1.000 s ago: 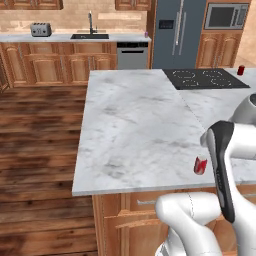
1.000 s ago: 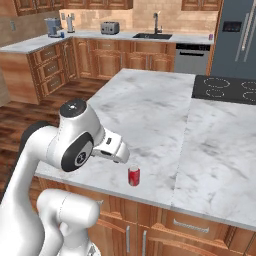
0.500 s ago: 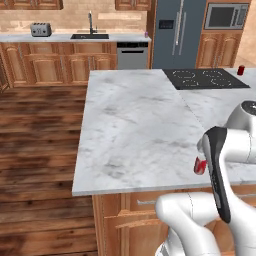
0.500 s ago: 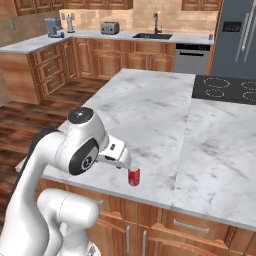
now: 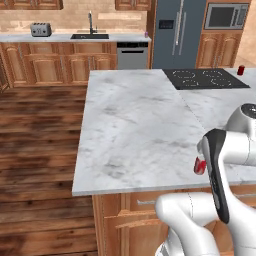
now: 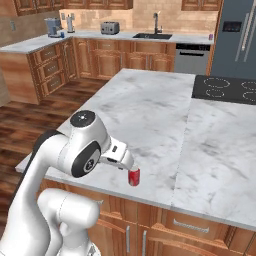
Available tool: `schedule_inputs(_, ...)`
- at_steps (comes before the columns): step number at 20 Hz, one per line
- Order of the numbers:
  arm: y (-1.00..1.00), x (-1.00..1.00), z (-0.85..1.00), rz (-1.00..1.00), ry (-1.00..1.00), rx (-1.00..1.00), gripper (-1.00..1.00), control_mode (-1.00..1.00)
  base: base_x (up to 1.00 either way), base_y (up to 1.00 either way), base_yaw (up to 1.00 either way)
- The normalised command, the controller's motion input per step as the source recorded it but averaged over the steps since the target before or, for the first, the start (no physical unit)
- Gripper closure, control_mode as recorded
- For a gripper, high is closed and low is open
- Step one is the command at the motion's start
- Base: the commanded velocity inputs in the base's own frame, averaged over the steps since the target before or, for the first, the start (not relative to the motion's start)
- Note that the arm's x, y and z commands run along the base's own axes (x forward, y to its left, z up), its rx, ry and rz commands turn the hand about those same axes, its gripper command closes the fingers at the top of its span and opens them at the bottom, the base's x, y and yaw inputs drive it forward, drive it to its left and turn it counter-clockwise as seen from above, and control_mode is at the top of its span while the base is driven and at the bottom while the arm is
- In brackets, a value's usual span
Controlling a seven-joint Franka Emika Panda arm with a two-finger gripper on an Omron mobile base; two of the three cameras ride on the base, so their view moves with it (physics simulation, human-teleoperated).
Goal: Four empty soda cans are scattered around the kitchen. Gather all the cans and cluster them next to the stove for recycling.
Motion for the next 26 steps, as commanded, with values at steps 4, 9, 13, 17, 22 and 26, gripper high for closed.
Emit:
schedule_inputs(4,-0.13,0.05,0.00,0.00,0.00,0.00,-1.00,-1.00,0.00,0.00,0.00)
schedule_inputs(9,-0.09,0.08,0.00,0.00,0.00,0.00,-1.00,-1.00,0.00,0.00,0.00)
schedule_inputs(13,0.00,0.22,-0.08,0.00,0.01,0.00,-1.00,-1.00,0.00,0.00,0.00)
schedule_inputs(17,0.00,0.13,-0.13,0.00,0.00,0.00,-1.00,-1.00,0.00,0.00,0.00)
schedule_inputs(22,0.00,0.04,-0.22,0.00,0.00,0.00,-1.00,-1.00,0.00,0.00,0.00)
schedule_inputs(26,0.00,0.07,-0.19,0.00,0.00,0.00,-1.00,-1.00,0.00,0.00,0.00)
